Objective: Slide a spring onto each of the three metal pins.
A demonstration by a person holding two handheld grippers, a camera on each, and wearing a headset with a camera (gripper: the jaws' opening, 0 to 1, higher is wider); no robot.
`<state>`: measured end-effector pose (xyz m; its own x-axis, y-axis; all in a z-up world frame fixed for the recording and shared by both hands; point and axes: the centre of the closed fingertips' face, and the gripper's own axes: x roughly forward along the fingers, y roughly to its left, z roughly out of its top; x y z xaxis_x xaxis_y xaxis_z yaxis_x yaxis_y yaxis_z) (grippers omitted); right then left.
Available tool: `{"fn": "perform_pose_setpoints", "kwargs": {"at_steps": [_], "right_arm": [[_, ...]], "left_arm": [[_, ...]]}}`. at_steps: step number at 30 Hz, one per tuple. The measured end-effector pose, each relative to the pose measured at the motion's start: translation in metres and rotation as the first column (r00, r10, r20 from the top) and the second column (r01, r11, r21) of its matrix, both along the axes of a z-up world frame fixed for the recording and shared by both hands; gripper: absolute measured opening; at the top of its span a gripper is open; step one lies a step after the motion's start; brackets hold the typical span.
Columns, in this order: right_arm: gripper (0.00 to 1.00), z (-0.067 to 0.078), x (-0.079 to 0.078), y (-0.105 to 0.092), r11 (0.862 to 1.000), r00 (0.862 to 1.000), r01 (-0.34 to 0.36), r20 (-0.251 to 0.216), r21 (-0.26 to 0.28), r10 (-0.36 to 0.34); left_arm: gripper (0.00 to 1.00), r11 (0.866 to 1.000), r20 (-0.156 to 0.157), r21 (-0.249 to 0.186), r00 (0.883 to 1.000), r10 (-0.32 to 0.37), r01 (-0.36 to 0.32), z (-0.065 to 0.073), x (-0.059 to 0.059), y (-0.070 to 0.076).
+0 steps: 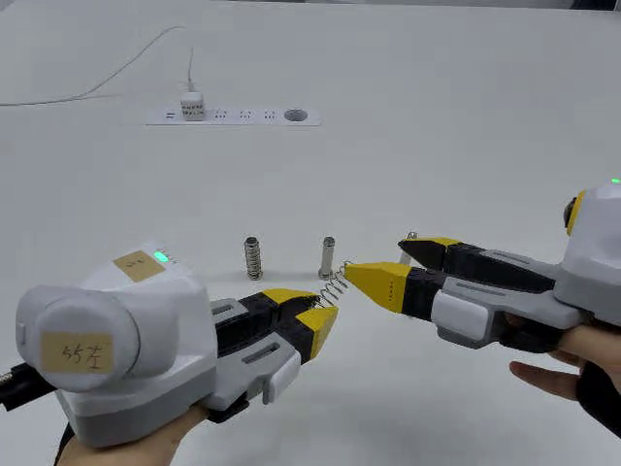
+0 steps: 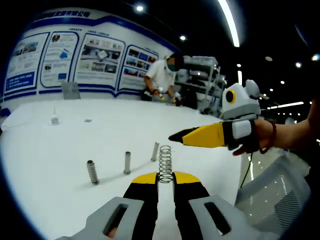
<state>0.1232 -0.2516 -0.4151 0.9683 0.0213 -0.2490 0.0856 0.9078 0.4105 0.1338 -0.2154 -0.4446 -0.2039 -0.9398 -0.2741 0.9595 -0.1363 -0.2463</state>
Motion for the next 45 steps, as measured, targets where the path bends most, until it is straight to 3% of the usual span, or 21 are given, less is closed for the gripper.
{"fn": "perform_pose_setpoints", "kwargs": {"at_steps": [4,7,12,17,21,24,28,32,35,37,45], "right_arm": [[0.41,0.002,0.004,0.009,0.998,1.0,-0.023,0.014,0.05,0.022],[0.37,0.002,0.007,0.013,0.998,0.999,-0.035,0.016,0.057,0.034],[0.3,0.005,0.011,0.018,0.992,0.999,-0.044,0.037,0.121,0.04],[0.25,0.009,0.012,0.021,0.979,0.997,-0.049,0.067,0.199,0.036],[0.17,0.015,0.014,0.023,0.958,0.994,-0.064,0.104,0.28,0.036],[0.13,0.016,0.013,0.024,0.949,0.992,-0.076,0.117,0.306,0.042],[0.12,0.017,0.013,0.025,0.935,0.99,-0.083,0.132,0.344,0.039],[0.12,0.018,0.013,0.027,0.937,0.989,-0.091,0.139,0.338,0.046],[0.12,0.017,0.013,0.029,0.951,0.99,-0.094,0.132,0.294,0.057],[0.11,0.017,0.013,0.029,0.958,0.99,-0.095,0.128,0.27,0.062],[0.11,0.013,0.018,0.032,0.982,0.989,-0.116,0.104,0.152,0.101]], "left_arm": [[0.1,1.0,-0.02,-0.026,1.0,-0.001,0.001,0.005,-0.002,0.002],[0.1,0.999,-0.025,-0.046,1.0,-0.01,0.009,0.009,-0.005,0.002],[0.1,0.995,-0.063,-0.099,0.998,-0.012,0.005,0.02,-0.007,0.002],[0.1,0.992,-0.092,-0.127,0.996,-0.016,0.004,0.026,-0.007,0.003],[0.1,0.987,-0.134,-0.159,0.991,-0.023,0.002,0.031,-0.006,0.003],[0.1,0.985,-0.151,-0.172,0.988,-0.025,-0.001,0.034,-0.006,0.003],[0.1,0.985,-0.135,-0.171,0.99,-0.03,0.006,0.034,-0.007,0.003],[0.11,0.987,-0.115,-0.161,0.993,-0.028,0.009,0.033,-0.008,0.003],[0.11,0.989,-0.085,-0.146,0.996,-0.023,0.011,0.031,-0.007,0.002],[0.12,0.992,-0.084,-0.13,0.996,-0.019,0.008,0.029,-0.006,0.002],[0.15,0.996,0.008,-0.082,1.0,-0.027,0.027,0.021,-0.004,0.004]]}}
